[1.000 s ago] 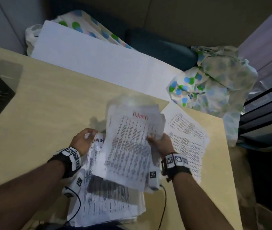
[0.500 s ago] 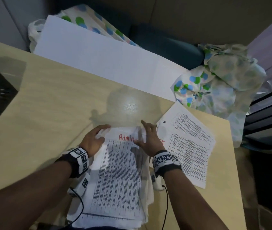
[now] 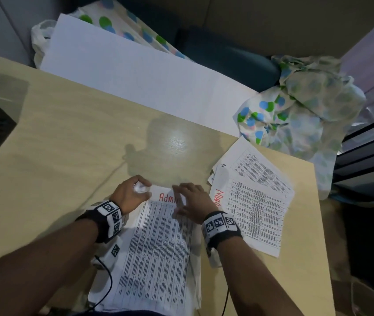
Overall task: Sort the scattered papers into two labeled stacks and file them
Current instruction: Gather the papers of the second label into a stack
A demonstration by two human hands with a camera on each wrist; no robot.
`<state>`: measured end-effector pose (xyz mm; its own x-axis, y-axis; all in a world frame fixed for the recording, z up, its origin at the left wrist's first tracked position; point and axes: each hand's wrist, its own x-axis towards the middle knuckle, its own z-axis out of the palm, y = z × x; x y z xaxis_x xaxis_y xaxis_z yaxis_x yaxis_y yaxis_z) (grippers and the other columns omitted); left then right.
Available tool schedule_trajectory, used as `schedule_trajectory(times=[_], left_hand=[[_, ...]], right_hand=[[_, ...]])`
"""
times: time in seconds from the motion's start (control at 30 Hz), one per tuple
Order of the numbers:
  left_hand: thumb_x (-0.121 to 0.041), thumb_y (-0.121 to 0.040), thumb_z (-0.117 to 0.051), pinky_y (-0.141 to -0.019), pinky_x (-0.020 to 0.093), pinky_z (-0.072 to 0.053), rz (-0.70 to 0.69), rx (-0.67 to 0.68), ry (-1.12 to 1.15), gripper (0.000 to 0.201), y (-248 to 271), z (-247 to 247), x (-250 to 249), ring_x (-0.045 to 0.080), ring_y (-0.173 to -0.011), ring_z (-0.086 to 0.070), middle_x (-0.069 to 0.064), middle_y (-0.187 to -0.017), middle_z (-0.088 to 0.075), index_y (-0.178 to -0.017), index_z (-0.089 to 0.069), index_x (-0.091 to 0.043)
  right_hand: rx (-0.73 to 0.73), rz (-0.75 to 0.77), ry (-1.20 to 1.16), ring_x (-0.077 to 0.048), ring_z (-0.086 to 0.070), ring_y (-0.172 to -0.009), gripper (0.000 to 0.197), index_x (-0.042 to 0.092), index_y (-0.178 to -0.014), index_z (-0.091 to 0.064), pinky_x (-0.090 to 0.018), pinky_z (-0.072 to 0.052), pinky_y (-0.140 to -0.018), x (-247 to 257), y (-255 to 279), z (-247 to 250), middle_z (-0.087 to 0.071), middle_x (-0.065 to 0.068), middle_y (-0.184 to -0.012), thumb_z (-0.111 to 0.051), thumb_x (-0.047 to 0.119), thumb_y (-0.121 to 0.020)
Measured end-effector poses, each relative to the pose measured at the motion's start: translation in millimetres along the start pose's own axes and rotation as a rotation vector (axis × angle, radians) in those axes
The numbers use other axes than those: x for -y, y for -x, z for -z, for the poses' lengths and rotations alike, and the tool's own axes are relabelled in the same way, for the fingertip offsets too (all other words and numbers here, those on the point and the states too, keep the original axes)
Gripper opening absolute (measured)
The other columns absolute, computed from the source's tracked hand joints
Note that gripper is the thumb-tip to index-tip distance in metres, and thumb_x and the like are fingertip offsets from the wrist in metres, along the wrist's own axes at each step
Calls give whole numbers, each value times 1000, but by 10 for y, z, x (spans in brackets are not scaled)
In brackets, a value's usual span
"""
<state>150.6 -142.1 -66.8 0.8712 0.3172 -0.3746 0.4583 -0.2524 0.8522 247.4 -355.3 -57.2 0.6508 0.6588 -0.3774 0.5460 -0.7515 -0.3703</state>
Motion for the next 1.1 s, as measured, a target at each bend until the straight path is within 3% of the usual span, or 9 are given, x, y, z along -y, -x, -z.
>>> schedule_trajectory(times=[0.13, 0.23, 0.37, 0.47, 0.53, 0.7, 0.87, 1.0, 1.1], left_hand=[[-20, -75, -76, -70, 19, -45, -24, 6, -36, 31, 30, -51, -28, 14, -87, -61, -9, -100, -63, -95, -57, -34], [-14, -80, -71, -55, 10, -45, -47, 35, -167, 26, 62, -71, -52, 12, -74, -62, -2, -97, -67, -95, -58, -31], [-10, -83, -67, -46, 11, -40, -6, 21, -241, 24, 28, -22, -68, 16, -63, -57, 1, -94, -66, -93, -60, -31], [-6, -83, -66, -47, 15, -42, 31, -21, -191, 30, 1, 14, -58, 14, -60, -57, 4, -100, -67, -92, -59, -34], [-5, -83, -65, -45, 17, -46, 45, -21, -163, 36, -18, 12, -47, 15, -56, -58, 5, -101, -67, -88, -58, -39], [-8, -83, -64, -54, 18, -43, 42, -33, -209, 43, -72, 1, -49, 15, -67, -62, 5, -116, -63, -88, -53, -49], [-6, -85, -65, -56, 14, -42, 60, -72, -181, 42, -65, 46, -21, -6, -67, -47, 11, -130, -57, -108, -55, -39], [-8, -85, -64, -59, 22, -48, 91, -79, -187, 44, -50, 142, 31, 16, -65, -57, 14, -128, -59, -112, -53, -40], [-9, -85, -65, -61, 19, -45, 102, -80, -194, 42, -48, 171, 36, 22, -79, -60, 13, -129, -58, -110, -52, -41]], right_hand=[[-56, 6, -6, -22, -42, -122, 54, 23, -135, -48, -35, -39, -102, 65, 20, -49, -50, 0, -134, -65, 31, -85], [-59, 8, -205, -16, -46, -121, 44, 23, -133, -49, -34, -42, -104, -34, 43, 85, -48, 2, -136, -59, 28, -91], [-434, -262, -229, -22, -45, -128, 44, 19, -132, -52, -38, -37, -108, -569, 166, 357, -47, -6, -141, -59, 14, -89], [-233, -553, -21, -32, -27, -141, 69, 19, -146, -32, -45, -31, -114, -900, 416, 270, -24, -14, -155, -64, 31, -85], [-85, -567, 20, -32, -21, -143, 74, 23, -148, -23, -46, -32, -112, -894, 540, 133, -16, -11, -158, -60, 42, -87], [-113, -398, 126, -30, -52, -114, 59, 26, -134, -42, -39, -49, -88, -671, 520, 97, -53, -10, -124, -62, 46, -83], [-170, -498, 109, -29, -40, -131, 91, 22, -145, -31, -46, -38, -105, -936, 515, 231, -38, -9, -146, -76, 49, -71], [-80, -531, 73, -29, -41, -127, 93, 19, -140, -33, -45, -41, -100, -1137, 572, 202, -44, -6, -138, -77, 55, -66], [-89, -576, -58, -22, -61, -97, 78, 19, -128, -42, -40, -52, -83, -1173, 550, 152, -63, 0, -106, -80, 48, -66]])
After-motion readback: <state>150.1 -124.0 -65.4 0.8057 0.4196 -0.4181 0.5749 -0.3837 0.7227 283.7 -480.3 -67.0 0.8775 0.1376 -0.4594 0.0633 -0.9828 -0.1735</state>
